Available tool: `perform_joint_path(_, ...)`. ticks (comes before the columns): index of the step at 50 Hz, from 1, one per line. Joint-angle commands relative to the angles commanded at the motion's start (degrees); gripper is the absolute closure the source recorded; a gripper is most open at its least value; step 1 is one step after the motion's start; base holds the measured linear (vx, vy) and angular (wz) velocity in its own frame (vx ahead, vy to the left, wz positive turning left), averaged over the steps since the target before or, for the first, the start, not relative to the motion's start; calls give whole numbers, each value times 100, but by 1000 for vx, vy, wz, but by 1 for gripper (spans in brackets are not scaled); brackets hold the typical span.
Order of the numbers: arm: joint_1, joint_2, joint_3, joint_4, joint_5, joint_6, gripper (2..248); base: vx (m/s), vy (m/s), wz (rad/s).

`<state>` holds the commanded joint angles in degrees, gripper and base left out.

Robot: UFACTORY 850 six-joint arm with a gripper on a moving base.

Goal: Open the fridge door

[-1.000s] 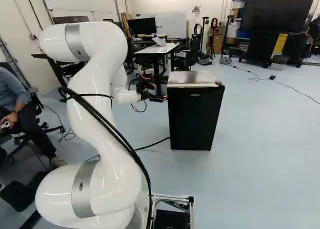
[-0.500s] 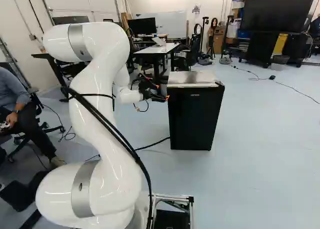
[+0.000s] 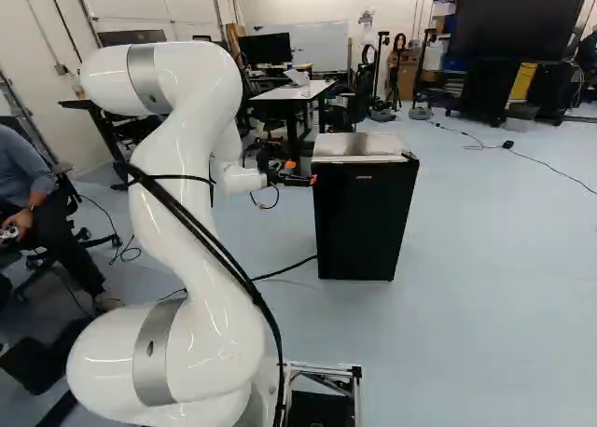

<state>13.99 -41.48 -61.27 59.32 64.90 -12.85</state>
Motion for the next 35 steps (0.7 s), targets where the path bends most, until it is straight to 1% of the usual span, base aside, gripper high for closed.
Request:
perform_joint_path(15,-14,-2,-3,0,0,-35,3,0,0,0)
perform_joint_path(35,-114,-16,-26,0,0,-35,3,0,0,0)
